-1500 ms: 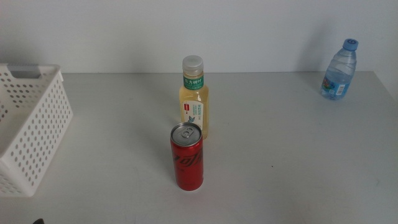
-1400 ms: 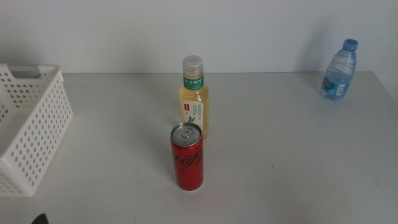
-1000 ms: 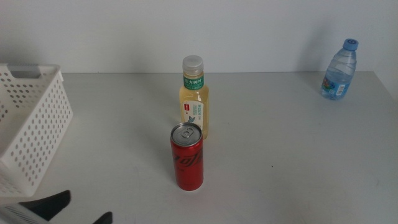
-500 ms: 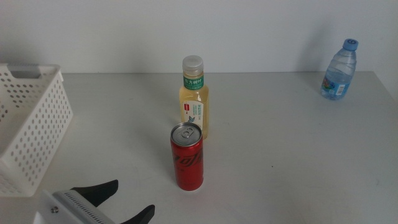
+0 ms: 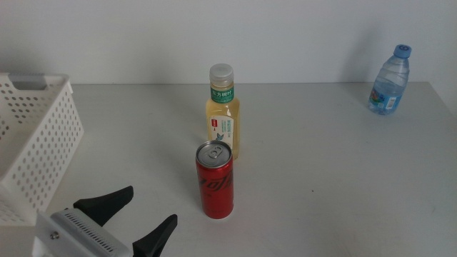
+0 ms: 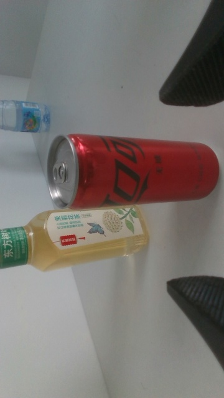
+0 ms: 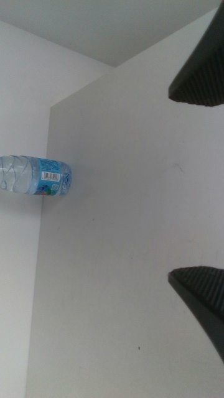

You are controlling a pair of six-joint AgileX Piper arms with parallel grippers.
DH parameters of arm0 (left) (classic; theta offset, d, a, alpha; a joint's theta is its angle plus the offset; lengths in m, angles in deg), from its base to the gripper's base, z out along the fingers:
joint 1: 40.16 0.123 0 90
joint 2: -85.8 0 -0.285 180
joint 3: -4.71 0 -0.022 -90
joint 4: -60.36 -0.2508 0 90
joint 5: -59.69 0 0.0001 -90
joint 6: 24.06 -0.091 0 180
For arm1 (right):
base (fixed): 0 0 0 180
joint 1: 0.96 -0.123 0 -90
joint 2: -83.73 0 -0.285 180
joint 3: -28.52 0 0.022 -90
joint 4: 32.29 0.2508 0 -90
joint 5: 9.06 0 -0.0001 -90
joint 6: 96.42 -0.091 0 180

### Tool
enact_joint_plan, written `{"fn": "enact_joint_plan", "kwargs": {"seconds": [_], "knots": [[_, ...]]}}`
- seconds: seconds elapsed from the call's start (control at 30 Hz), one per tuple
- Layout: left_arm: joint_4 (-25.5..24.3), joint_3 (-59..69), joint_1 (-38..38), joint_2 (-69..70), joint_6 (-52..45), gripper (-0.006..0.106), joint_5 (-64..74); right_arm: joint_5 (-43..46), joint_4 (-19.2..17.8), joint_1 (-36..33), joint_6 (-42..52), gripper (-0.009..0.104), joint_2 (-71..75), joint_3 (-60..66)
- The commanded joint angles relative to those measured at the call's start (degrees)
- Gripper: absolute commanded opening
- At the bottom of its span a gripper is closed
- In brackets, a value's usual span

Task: Use arms to grab the bottles and put them into the dustbin to the left of the table.

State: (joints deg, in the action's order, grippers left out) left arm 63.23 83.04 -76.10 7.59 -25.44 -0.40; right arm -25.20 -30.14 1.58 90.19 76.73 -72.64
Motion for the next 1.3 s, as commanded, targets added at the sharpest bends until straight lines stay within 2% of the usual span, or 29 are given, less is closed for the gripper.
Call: {"fn": "enact_joint_plan", "kwargs": {"seconds": [0.0, 0.17, 0.2, 0.33, 0.77, 1.27], "knots": [[0.8, 0.7, 0.0, 0.4, 0.1, 0.093, -5.8, 4.5, -0.5, 0.3, 0.4, 0.066, 1.2, -0.5], [0.8, 0.7, 0.0, 0.4, 0.1, 0.093, -6.3, 4.5, -0.5, 0.3, 0.4, 0.066, 1.2, -0.5], [-0.9, 0.6, 0.0, 0.2, 1.0, 0.093, -6.5, 4.5, -0.5, 0.3, 0.4, 0.066, 1.2, -0.5], [-1.5, -0.3, 0.0, -2.0, 1.8, 0.093, -6.5, 4.5, -0.5, 0.3, 0.4, 0.066, 1.2, -0.5], [-3.7, -12.4, 0.0, -16.8, 5.3, 0.093, -6.7, 4.5, -0.5, 0.3, 0.4, 0.066, 1.2, -0.5], [-3.8, -23.6, 0.0, -28.9, 5.7, 0.093, -6.9, 4.5, -0.5, 0.3, 0.4, 0.066, 1.2, -0.5]]}}
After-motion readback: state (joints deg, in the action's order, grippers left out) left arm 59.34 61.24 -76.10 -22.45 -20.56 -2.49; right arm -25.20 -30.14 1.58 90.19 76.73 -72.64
